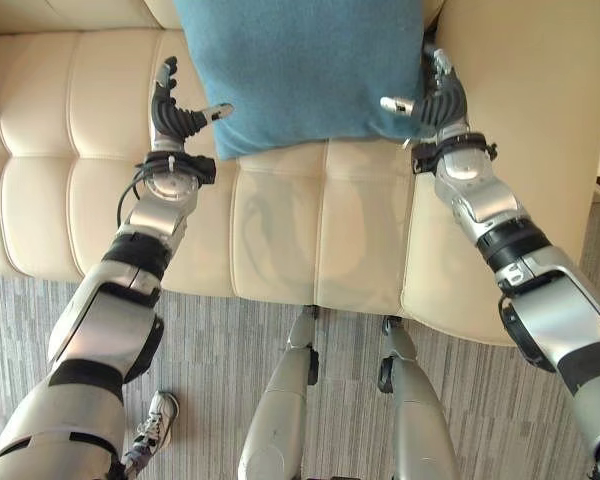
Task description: Pick up all the scattered cushions and arrange them neatly on the sofa.
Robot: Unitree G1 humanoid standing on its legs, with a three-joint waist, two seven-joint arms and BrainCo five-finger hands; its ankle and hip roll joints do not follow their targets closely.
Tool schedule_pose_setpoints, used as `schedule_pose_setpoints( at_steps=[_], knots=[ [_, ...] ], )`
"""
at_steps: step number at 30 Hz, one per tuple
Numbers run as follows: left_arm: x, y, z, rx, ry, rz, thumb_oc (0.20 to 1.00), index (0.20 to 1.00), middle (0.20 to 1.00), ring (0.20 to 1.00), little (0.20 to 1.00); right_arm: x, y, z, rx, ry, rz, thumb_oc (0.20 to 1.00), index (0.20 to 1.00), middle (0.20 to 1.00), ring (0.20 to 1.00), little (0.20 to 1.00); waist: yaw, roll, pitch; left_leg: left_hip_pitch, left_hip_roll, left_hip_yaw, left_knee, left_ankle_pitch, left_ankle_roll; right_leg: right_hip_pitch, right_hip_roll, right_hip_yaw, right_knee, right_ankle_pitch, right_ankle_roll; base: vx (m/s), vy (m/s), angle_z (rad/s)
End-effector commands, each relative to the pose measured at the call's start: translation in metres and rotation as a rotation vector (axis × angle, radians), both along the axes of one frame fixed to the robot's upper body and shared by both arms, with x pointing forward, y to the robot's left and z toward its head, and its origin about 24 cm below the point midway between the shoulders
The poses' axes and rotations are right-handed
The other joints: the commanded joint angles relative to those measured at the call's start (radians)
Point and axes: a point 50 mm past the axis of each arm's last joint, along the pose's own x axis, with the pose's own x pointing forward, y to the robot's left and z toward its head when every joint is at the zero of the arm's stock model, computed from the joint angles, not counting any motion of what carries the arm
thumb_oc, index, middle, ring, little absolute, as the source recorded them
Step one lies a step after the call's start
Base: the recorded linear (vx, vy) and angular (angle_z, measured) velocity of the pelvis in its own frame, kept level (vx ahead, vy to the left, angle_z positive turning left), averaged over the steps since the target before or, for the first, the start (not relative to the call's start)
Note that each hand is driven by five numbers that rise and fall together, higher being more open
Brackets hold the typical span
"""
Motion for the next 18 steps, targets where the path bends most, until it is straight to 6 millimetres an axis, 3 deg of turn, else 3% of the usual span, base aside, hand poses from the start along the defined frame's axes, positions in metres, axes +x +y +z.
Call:
schedule_pose_setpoints(
  at_steps=[1,5,7,12,13,14,16,17,18],
  knots=[
    [-0.016,0.027,0.017,-0.043,-0.119,0.021,1.0,1.0,1.0,1.0,1.0,-0.012,0.002,0.022,-0.056,-0.14,0.045,1.0,1.0,1.0,1.0,1.0,0.012,-0.052,-0.022,0.043,-0.029,0.05,0.005,-0.116,-0.074,-0.007,-0.038,0.047,-0.007,-0.011,0.07,0.01,0.015,-0.08],
    [-0.047,0.04,-0.037,-0.137,-0.062,-0.025,1.0,1.0,1.0,1.0,1.0,-0.04,-0.027,-0.011,-0.126,-0.146,0.031,1.0,1.0,1.0,1.0,1.0,0.006,-0.072,-0.04,0.101,-0.029,0.056,0.032,-0.157,-0.067,0.067,-0.039,0.038,-0.014,-0.024,0.068,0.03,0.007,-0.1],
    [-0.065,0.047,-0.076,-0.171,0.038,-0.019,1.0,1.0,1.0,1.0,1.0,-0.06,-0.042,-0.037,-0.148,-0.115,0.025,1.0,1.0,1.0,1.0,1.0,-0.001,-0.086,-0.051,0.136,-0.029,0.056,0.05,-0.18,-0.059,0.111,-0.042,0.032,-0.015,-0.029,0.069,0.04,0.003,-0.12],
    [-0.126,0.074,-0.18,-0.142,0.431,0.08,1.0,1.0,1.0,1.0,1.0,-0.111,-0.075,-0.117,-0.135,0.1,0.0,1.0,1.0,1.0,1.0,1.0,-0.028,-0.117,-0.106,0.237,-0.029,0.069,0.089,-0.234,-0.033,0.231,-0.048,0.026,-0.019,-0.048,0.072,0.08,0.039,-0.12],
    [-0.157,0.085,-0.219,-0.171,0.597,0.143,1.0,1.0,1.0,1.0,1.0,-0.136,-0.089,-0.151,-0.16,0.231,-0.027,1.0,1.0,1.0,1.0,1.0,-0.042,-0.123,-0.135,0.281,-0.025,0.074,0.098,-0.251,-0.025,0.275,-0.051,0.023,-0.018,-0.056,0.076,0.09,0.073,-0.24],
    [-0.157,0.085,-0.219,-0.17,0.598,0.143,1.0,1.0,1.0,1.0,1.0,-0.136,-0.089,-0.151,-0.16,0.231,-0.027,1.0,1.0,1.0,1.0,1.0,-0.042,-0.123,-0.137,0.278,-0.026,0.074,0.096,-0.248,-0.024,0.273,-0.052,0.023,-0.02,-0.053,0.076,0.08,0.084,-0.26],
    [-0.185,0.088,-0.251,-0.203,0.741,0.18,1.0,1.0,1.0,1.0,1.0,-0.156,-0.1,-0.182,-0.231,0.372,-0.056,1.0,1.0,1.0,1.0,1.0,-0.054,-0.124,-0.165,0.317,-0.022,0.079,0.105,-0.262,-0.02,0.306,-0.055,0.022,-0.016,-0.057,0.078,0.04,0.079,-0.11],
    [-0.195,0.088,-0.264,-0.203,0.808,0.196,1.0,1.0,1.0,1.0,1.0,-0.165,-0.106,-0.201,-0.259,0.464,-0.074,1.0,1.0,1.0,1.0,1.0,-0.059,-0.126,-0.178,0.333,-0.018,0.084,0.108,-0.269,-0.019,0.32,-0.057,0.021,-0.016,-0.057,0.081,0.02,0.136,-0.09],
    [-0.214,0.088,-0.281,-0.176,0.912,0.208,1.0,1.0,1.0,1.0,1.0,-0.181,-0.116,-0.234,-0.304,0.622,-0.109,1.0,1.0,1.0,1.0,1.0,-0.066,-0.126,-0.196,0.37,-0.017,0.1,0.108,-0.281,-0.013,0.341,-0.059,0.027,-0.02,-0.049,0.085,0.0,0.104,-0.15]
  ],
)
